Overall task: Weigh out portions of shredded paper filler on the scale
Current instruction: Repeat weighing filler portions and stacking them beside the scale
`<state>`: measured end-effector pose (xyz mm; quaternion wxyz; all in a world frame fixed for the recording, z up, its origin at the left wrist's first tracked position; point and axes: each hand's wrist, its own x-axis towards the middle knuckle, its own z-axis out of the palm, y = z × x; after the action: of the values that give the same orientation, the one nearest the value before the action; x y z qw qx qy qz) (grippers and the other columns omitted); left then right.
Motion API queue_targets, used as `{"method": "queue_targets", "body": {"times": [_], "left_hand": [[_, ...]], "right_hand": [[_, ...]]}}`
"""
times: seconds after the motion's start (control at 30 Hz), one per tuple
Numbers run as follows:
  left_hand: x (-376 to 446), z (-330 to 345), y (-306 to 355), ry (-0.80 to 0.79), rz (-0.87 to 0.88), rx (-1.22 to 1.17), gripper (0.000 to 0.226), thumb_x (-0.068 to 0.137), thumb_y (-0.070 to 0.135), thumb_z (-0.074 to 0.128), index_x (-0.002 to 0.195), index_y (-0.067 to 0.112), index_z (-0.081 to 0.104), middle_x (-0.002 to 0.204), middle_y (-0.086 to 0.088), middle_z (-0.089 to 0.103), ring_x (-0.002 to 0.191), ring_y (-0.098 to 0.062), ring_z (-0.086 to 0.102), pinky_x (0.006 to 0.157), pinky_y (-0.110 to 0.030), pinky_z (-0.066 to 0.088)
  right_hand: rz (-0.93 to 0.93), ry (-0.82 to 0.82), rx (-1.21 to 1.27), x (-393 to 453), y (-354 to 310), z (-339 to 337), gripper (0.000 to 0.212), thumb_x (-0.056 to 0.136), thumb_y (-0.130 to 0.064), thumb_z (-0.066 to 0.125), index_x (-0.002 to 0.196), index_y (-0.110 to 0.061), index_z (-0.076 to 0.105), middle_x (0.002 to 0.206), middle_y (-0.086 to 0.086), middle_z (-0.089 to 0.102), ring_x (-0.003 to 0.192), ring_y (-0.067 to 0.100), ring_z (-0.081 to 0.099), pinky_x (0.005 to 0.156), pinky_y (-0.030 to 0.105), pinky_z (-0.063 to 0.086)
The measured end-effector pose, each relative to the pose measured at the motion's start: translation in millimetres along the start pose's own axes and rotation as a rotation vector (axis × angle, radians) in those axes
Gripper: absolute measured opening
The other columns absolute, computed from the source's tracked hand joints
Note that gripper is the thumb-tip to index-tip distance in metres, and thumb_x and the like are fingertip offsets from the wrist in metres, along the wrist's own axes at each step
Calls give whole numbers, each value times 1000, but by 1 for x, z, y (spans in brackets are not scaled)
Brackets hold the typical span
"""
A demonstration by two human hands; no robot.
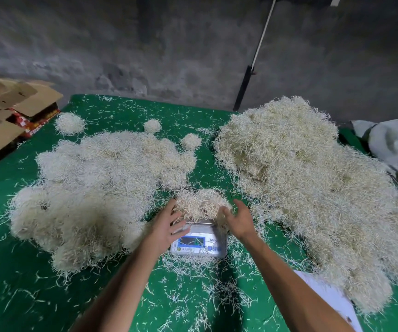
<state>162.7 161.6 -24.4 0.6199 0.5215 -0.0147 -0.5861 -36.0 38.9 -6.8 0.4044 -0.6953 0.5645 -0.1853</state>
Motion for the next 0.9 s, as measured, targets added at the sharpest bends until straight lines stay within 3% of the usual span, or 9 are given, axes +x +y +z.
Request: {"method": "queue_targets", "body": {"times": [0.13,0.33,0.6,0.9], "left_hand": [[-15,-26,-16,-134,-12,-130,93,77,78,67,152,30,39,143,-11,58,120,-40,63,95,-65,51],[-43,-37,-32,-133,-47,-244,102,73,87,60,153,27,38,150,-12,50,131,-45,50,93,-79,40],[-57,-31,-32,-111,-59,-207,100,77,87,50,155,26,34,155,-10,44,136,-45,45,95,-81,37],[-33,-22,-14,-79,-7,-49,100,80,83,53,156,23,30,157,-13,38,136,-38,45,98,-75,41]], "right_hand": [[21,22,30,-21,8,1,65,101,-35,59,155,-9,34,161,12,37,145,31,39,119,50,34],[-6,61,38,-44,22,-3,63,103,-39,56,155,-10,34,160,10,39,144,30,42,118,51,36],[25,61,126,-62,37,-5,61,103,-33,57,154,-8,34,160,11,38,145,29,40,119,49,34],[60,88,136,-32,36,-20,64,102,-44,55,153,-11,36,159,9,39,143,28,42,119,50,34]]}}
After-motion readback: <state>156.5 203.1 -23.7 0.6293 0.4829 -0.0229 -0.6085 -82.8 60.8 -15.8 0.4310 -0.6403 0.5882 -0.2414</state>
